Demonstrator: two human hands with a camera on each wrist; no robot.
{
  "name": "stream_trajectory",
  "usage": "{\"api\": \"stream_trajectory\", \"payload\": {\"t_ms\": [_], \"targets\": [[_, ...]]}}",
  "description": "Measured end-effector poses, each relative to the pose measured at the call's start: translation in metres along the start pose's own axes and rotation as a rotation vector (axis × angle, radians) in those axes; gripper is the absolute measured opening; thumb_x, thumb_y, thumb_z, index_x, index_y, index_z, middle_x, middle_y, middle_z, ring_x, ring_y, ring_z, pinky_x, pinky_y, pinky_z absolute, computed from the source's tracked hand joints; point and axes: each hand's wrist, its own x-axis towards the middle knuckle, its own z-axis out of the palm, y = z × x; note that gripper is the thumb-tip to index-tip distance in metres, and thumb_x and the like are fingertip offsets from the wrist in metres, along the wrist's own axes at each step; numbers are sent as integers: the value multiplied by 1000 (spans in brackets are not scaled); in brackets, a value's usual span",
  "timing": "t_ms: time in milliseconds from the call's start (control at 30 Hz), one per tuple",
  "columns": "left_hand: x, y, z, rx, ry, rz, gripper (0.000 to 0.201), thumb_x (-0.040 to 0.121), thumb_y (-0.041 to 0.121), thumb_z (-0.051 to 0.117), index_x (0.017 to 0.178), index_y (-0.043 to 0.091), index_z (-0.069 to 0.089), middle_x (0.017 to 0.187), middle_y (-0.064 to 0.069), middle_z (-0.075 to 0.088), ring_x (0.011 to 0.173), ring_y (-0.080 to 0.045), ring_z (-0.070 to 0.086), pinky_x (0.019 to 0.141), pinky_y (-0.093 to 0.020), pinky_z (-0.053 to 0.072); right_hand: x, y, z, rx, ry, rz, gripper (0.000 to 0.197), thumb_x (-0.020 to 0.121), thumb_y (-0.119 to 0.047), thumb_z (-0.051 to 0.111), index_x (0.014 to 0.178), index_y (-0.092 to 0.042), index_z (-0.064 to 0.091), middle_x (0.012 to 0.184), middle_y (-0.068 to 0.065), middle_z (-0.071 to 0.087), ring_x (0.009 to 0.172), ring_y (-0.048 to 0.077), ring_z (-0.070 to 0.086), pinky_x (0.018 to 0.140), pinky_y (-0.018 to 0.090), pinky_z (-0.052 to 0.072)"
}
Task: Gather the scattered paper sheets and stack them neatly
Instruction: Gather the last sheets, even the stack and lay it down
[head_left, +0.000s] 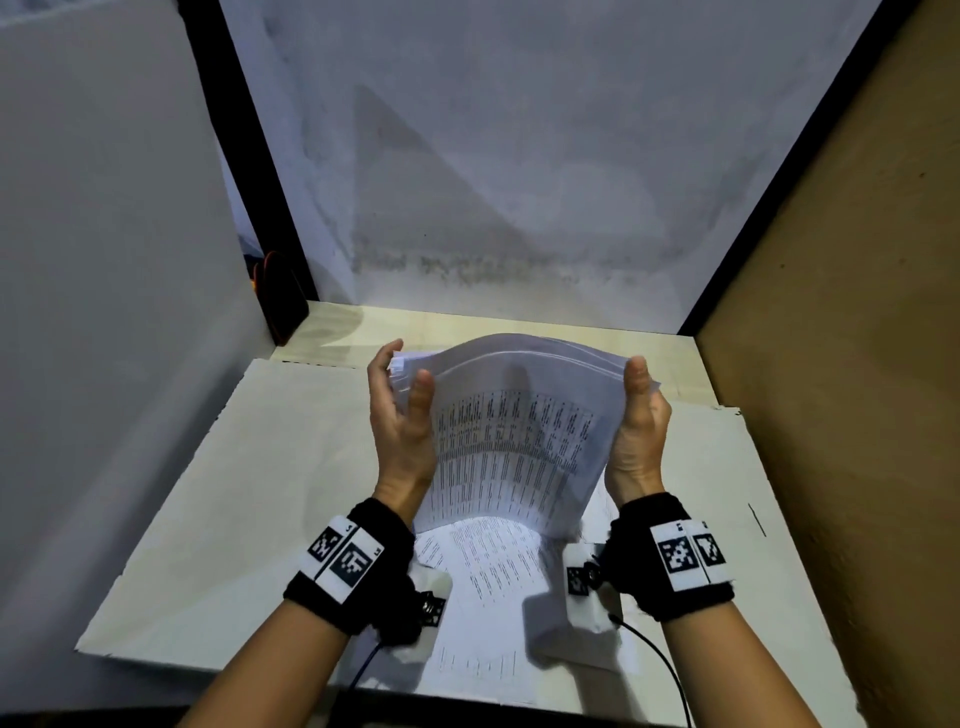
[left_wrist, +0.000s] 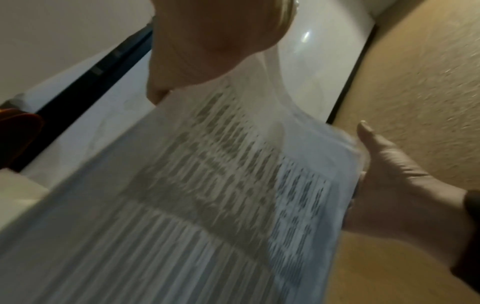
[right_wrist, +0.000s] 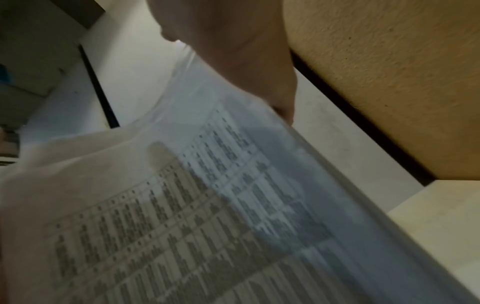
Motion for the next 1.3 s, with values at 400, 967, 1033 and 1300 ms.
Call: {"api": "stream_trajectory", "payload": {"t_ms": [400, 967, 1033, 1300], "targets": [[3, 8, 19, -2, 215, -24, 41, 79, 28, 57, 117, 25, 39, 83, 12, 55, 74, 0, 54, 75, -20, 46, 0, -1, 10, -61, 241, -46, 29, 63, -56, 59, 56, -28, 62, 74, 0, 55, 79, 23, 51, 71, 38, 38], [-3, -12, -25, 52, -246, -76, 96, 53, 66, 70, 132, 25, 33, 129, -8, 49, 114, -17, 52, 97, -29, 46, -2, 22, -31, -146, -237, -11, 84, 49, -74, 69, 112, -23, 52, 99, -9, 64, 91, 5, 62, 82, 27, 51], [-6, -21, -31, 140, -289, -143, 92, 58, 51, 74, 132, 19, 32, 125, -1, 52, 115, -13, 53, 101, -34, 46, -6, 32, -33, -220, -256, 55, 81, 53, -53, 76, 121, -17, 48, 105, -3, 65, 100, 15, 62, 88, 32, 52], [-4, -22, -24, 210, -169, -79, 38, 90, 0, 49, 107, 33, 41, 107, 14, 54, 92, 15, 55, 91, -27, 44, -7, 34, -29, -289, -107, 7, 27, 85, 3, 56, 106, -13, 53, 84, -14, 68, 74, -11, 64, 75, 16, 54]]}}
